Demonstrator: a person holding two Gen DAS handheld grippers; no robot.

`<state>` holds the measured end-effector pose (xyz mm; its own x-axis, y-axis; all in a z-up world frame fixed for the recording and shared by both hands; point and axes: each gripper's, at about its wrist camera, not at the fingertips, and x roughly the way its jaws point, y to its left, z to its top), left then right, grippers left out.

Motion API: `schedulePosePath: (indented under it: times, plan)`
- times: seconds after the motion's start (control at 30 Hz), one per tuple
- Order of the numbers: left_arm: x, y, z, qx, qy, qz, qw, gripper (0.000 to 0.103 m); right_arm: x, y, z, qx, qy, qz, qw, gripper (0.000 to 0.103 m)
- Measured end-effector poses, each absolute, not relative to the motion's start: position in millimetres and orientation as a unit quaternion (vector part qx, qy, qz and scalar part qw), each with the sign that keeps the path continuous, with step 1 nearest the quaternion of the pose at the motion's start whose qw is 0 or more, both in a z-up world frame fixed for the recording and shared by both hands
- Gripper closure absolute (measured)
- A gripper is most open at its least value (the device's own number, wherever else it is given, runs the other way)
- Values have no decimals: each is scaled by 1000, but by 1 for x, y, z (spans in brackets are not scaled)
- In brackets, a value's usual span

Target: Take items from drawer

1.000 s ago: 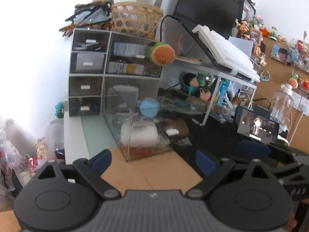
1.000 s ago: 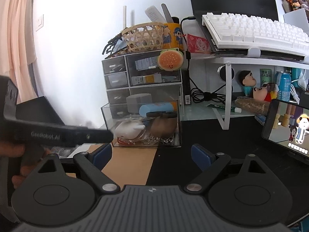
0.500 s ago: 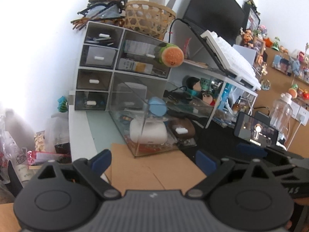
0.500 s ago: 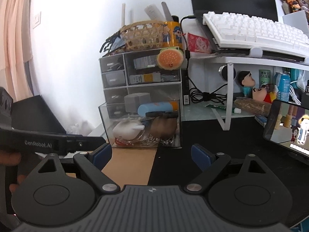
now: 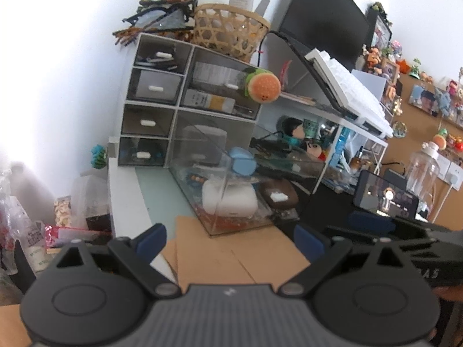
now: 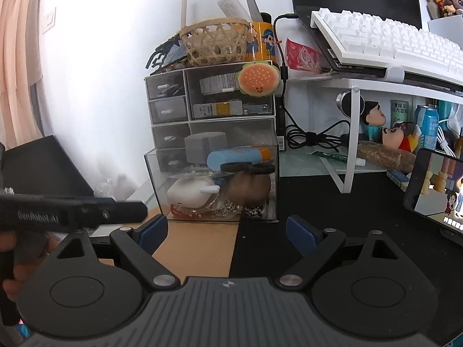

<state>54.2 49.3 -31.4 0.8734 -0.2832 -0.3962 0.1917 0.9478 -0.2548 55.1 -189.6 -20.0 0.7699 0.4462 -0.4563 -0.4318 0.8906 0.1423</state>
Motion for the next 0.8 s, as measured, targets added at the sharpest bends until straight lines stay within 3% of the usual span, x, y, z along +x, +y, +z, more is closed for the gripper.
schedulePosePath:
  times: [0.4,0.5,0.8]
  plan:
    - [50,48,-32,-99,211,-127,964,5,55,-196,10,8,239,214,947,12]
    - [48,47,-31,-91,207,-125,966,5,56,-197,17,9,245,213,946,18]
    - [42,55,-30,-92,198,-129,967,4,57,-190,38,-22,251,211,944,22]
